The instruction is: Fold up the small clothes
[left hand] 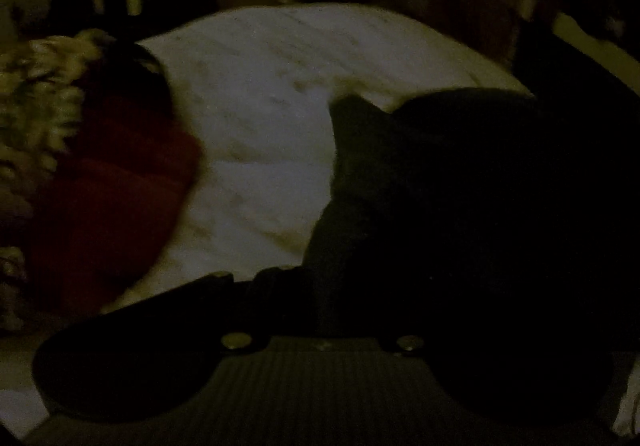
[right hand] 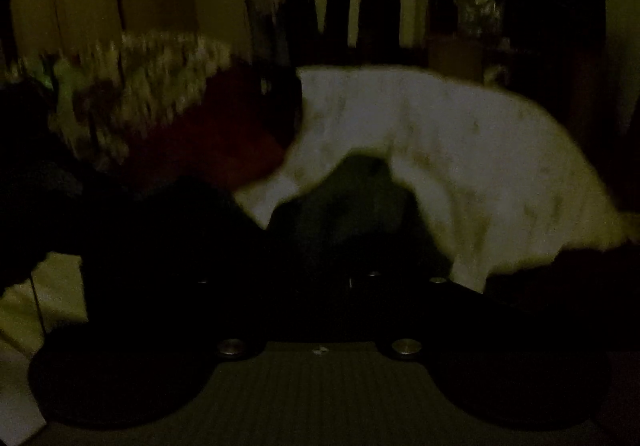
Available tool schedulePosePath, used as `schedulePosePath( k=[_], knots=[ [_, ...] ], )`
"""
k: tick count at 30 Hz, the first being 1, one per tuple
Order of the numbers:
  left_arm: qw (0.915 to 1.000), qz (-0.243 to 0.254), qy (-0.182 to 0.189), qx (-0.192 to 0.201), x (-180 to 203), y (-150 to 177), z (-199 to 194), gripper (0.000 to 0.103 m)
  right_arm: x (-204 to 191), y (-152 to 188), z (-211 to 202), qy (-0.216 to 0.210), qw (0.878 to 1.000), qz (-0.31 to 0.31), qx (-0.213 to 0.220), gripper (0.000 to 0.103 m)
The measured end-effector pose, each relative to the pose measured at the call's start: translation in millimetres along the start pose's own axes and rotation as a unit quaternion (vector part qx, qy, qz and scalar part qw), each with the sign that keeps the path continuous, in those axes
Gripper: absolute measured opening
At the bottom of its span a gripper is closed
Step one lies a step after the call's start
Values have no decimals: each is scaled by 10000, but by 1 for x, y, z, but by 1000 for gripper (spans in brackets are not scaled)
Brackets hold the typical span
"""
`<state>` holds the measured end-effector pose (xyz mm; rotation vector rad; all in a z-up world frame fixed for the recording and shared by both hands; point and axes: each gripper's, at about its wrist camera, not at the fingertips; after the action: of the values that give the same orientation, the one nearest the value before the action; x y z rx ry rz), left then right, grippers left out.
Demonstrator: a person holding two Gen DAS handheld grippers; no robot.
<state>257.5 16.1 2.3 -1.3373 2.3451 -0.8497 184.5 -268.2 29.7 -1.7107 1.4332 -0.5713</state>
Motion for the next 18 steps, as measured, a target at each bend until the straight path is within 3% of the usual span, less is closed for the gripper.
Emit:
schedulePosePath(
  k=[4,9,14,15,18],
  knots=[
    [9982,-453,-387,-3,-43,-26,-1,7,12,-42,-8,63,9992,-108,377,30],
    [9938,-804,-696,-316,-82,-29,25,8,42,-77,22,717,9952,-153,641,30],
    [9854,-702,-1471,-484,-96,-6,56,22,73,-80,73,1579,9856,37,608,30],
    [9825,-631,-1674,-511,-99,-2,61,31,80,-77,85,1736,9832,139,555,30],
    [9796,-503,-1841,-637,-105,6,74,35,98,-67,114,2110,9767,199,329,31]
  ],
)
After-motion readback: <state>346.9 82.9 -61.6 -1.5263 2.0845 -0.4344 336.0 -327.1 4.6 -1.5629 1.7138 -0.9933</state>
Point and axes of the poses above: each gripper's, at about its wrist camera, not at the fingertips, and z roughly the way its jaws point, x to its right, y to its underside, and after that the axes turned 4 degrees about y, right-handed
